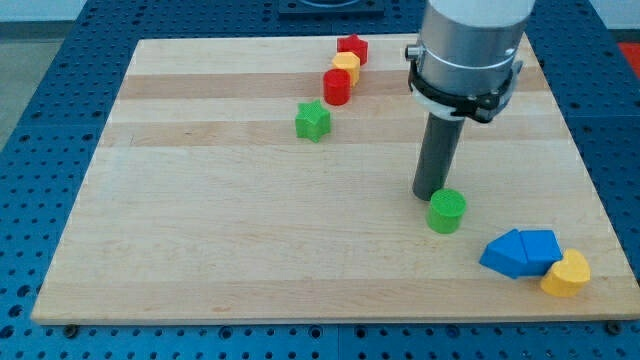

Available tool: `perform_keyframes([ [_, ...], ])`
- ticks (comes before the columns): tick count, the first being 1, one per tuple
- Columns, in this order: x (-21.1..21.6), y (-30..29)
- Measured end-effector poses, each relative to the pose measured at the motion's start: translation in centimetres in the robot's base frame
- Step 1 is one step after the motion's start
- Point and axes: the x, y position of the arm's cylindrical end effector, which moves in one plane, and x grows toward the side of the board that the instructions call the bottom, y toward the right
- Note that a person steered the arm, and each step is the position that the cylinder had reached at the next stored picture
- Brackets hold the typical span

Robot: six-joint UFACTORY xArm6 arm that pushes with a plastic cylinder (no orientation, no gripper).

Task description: Slide the green blocks into the blue blocks

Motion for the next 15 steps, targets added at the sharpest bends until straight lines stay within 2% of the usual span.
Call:
perform_keyframes([
  [2, 1.5, -6.4],
  [3, 3.0, -5.7],
  [8, 3.0, 5.8],
  [9, 3.0, 4.8],
  [11, 2.5, -10.4],
  [12, -1.9, -18.4],
  [13, -8.8, -22.3],
  [14, -11.8, -21.9],
  [15, -12.3, -20.5],
])
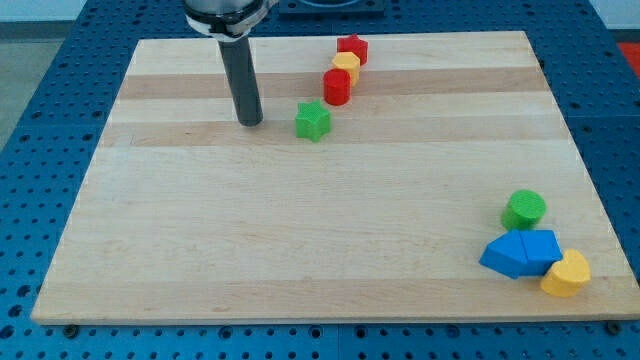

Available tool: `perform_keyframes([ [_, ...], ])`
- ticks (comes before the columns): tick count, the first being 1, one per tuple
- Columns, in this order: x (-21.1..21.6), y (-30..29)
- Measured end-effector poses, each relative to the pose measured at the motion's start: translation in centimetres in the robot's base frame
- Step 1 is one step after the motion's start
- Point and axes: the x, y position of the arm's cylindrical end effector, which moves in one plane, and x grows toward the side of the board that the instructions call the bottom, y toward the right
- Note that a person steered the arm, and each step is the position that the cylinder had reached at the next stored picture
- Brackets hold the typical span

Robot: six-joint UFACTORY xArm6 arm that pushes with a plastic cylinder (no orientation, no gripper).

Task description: Slide the green blocks into the blue blocks

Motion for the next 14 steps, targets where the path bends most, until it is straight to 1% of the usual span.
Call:
perform_keyframes([
  [1, -0.8, 3.3],
  [2, -1.3, 5.0],
  [3, 0.9, 6.7],
  [4, 2.9, 9.6],
  [6, 5.7, 17.6],
  [7, 7.2, 20.0],
  [10, 12.9, 24.6],
  [11, 14.1, 25.8],
  [12, 14.2, 25.9],
  [13, 13.1, 26.8],
  [14, 13.2, 29.3],
])
